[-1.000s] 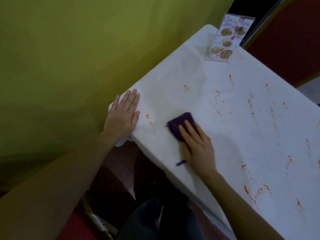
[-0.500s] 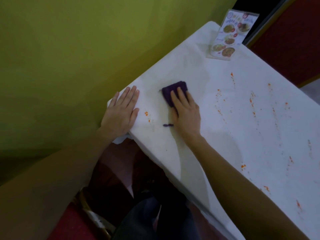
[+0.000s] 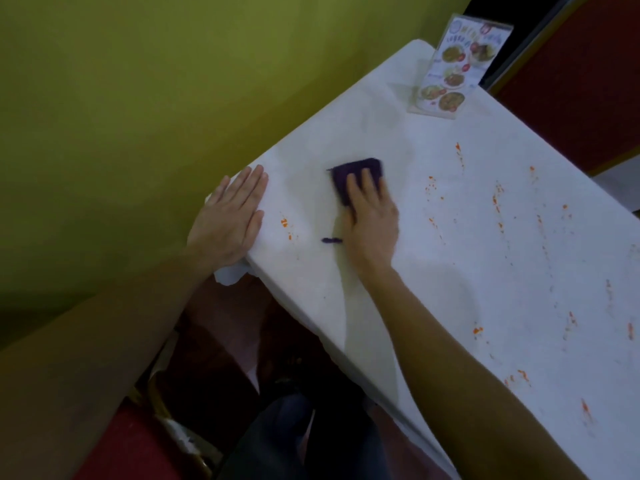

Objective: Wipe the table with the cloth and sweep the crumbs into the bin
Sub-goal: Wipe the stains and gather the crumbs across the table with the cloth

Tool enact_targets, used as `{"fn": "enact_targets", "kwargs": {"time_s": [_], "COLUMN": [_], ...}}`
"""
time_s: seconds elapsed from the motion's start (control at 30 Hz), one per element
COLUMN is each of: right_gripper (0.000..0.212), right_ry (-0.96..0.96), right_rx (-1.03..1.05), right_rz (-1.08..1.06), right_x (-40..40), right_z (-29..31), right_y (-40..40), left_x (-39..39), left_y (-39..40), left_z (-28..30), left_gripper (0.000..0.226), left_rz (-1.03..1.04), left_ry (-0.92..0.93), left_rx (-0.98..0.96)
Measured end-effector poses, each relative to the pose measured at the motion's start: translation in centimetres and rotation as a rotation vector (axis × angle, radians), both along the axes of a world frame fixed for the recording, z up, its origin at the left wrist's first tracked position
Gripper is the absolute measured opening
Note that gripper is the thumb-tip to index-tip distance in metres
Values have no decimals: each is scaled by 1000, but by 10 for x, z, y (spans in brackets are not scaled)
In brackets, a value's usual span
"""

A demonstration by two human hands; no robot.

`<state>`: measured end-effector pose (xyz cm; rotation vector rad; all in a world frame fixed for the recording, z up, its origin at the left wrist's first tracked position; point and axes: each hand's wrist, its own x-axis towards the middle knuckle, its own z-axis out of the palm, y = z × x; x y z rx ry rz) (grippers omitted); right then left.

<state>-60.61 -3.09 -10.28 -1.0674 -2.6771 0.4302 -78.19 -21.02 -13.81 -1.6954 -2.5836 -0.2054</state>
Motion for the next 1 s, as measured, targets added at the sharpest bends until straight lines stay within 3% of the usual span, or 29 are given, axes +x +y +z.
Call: {"fn": "enact_targets", "kwargs": {"time_s": [0.13, 0.23, 0.4, 0.57, 0.73, 0.9, 1.0], "right_gripper": [53, 52, 53, 53, 54, 67, 58], "right_ry": [-52, -53, -36, -13, -34, -115, -124], "right_rx": [32, 72, 91, -14, 18, 30, 51], "right_rz": [341, 475, 334, 36, 226, 380, 319], "right_x": [23, 74, 133, 65, 56, 150, 213], "right_z": [-1, -1, -2, 1, 3, 3, 3], "right_y": [-66, -83, -40, -13, -74, -122, -116], "left_x": [2, 1, 0, 0, 0, 14, 43], "left_y": [1, 1, 2, 0, -1, 9, 29], "left_z": [2, 2, 3, 6, 11, 20, 23], "left_gripper": [62, 62, 61, 60, 63, 67, 65], "left_rz": [12, 15, 22, 9, -1, -12, -114], "left_ry": [-30, -29, -49, -64, -126, -155, -146], "left_rx": [-47, -70, -58, -58, -101, -113, -92]}}
